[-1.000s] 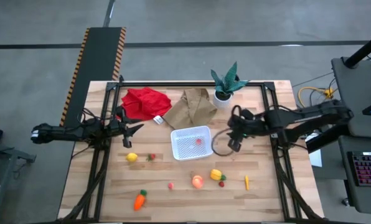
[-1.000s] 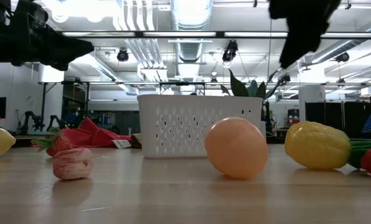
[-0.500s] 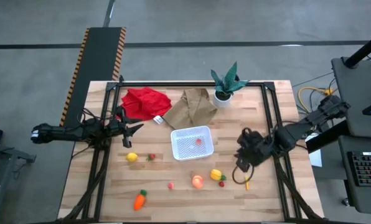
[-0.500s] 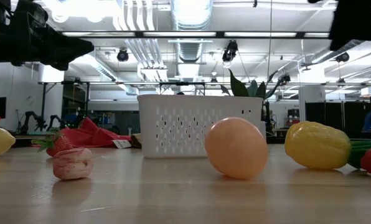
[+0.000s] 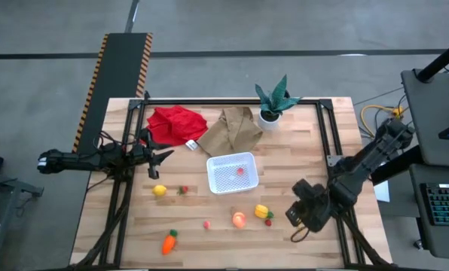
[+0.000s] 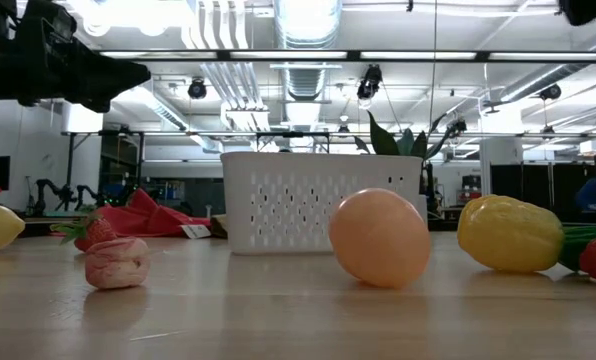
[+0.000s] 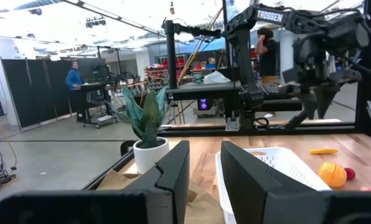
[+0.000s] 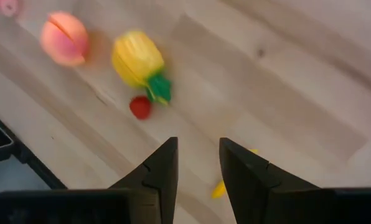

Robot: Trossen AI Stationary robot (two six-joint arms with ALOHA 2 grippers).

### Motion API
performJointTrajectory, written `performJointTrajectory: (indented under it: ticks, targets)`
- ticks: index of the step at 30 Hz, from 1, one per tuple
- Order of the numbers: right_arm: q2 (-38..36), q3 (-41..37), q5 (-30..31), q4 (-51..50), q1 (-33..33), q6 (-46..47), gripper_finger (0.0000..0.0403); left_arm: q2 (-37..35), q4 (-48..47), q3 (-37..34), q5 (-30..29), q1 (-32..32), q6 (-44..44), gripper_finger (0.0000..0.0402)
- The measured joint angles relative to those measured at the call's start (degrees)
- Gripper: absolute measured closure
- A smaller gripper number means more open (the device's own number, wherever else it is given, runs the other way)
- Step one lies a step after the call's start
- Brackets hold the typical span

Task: Pick and placing Produce into tupperware
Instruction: Put the corn into the white bin

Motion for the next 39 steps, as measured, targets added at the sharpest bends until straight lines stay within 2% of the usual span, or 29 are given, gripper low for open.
performJointTrajectory:
  ticks: [8, 18, 23, 31, 39]
  targets:
    - [6.6, 0.0, -1.5, 0.4, 5.0, 12.8, 0.0296, 0.0, -0.1, 0.0, 0.0, 0.0, 0.0, 0.0322]
    - [13.8, 0.0, -5.0, 0.9, 5.8, 17.2, 0.0299, 0.0, 0.0, 0.0, 0.0, 0.0, 0.0, 0.0322]
    - [15.8, 0.0, -7.8, 1.0, 5.8, 17.7, 0.0274, 0.0, 0.0, 0.0, 0.0, 0.0, 0.0, 0.0322]
    - [17.4, 0.0, -7.1, 0.9, 5.8, 17.8, 0.0211, 0.0, -0.1, 0.0, 0.0, 0.0, 0.0, 0.0322]
    - [20.5, 0.0, -7.1, 1.2, 5.8, 17.8, 0.0193, 0.0, -0.1, 0.0, 0.0, 0.0, 0.0, 0.0322]
